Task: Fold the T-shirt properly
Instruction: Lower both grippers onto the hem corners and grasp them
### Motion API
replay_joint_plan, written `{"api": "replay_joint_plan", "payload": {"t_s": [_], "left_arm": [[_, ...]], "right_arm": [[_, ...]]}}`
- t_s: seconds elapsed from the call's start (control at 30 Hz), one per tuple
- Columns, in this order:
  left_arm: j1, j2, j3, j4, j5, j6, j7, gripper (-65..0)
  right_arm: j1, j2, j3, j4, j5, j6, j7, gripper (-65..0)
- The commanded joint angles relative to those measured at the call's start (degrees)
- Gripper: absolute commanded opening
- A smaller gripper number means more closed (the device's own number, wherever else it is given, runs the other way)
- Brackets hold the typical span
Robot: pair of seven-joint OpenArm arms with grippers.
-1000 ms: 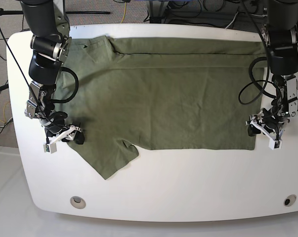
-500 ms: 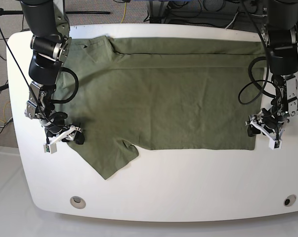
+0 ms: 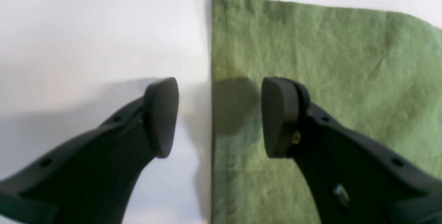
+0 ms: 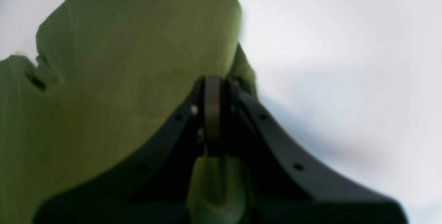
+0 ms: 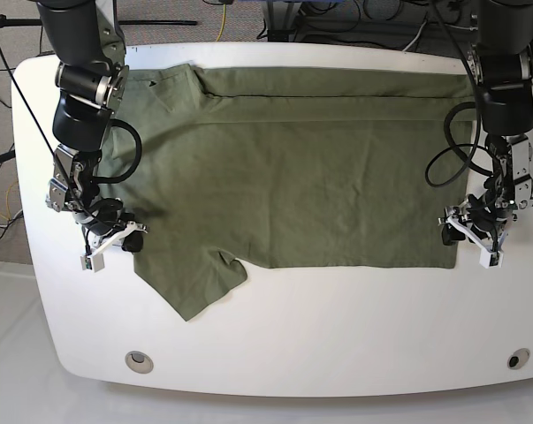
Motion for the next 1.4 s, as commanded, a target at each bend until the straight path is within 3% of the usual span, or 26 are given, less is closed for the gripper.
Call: {"api": "replay_joint_plan", "payload": {"t_s": [0.0, 1.13, 1.2, 1.37], "left_arm": [[-1.3, -0.7, -0.2, 1.0, -0.6, -0.1, -0.3, -29.3], [-0.6, 1.2, 0.1, 0.8, -0.8, -0.6, -0.2, -29.1], [-0.6, 1.2, 0.1, 0.7, -0.9, -0.6, -0.1, -29.9], [-0.4, 1.2, 0.0, 0.9, -1.0, -0.9, 0.7, -44.8]], "right_arm": [[1.2, 0.5, -0.1, 0.8, -0.1, 0.8, -0.3, -65.0], [1.0, 0.4, -0.1, 0.8, -0.3, 0.8, -0.3, -65.0], [1.0, 0.4, -0.1, 0.8, -0.3, 0.8, -0.3, -65.0], [1.1, 0.5, -0.2, 0.8, -0.4, 0.7, -0.4, -65.0]]}}
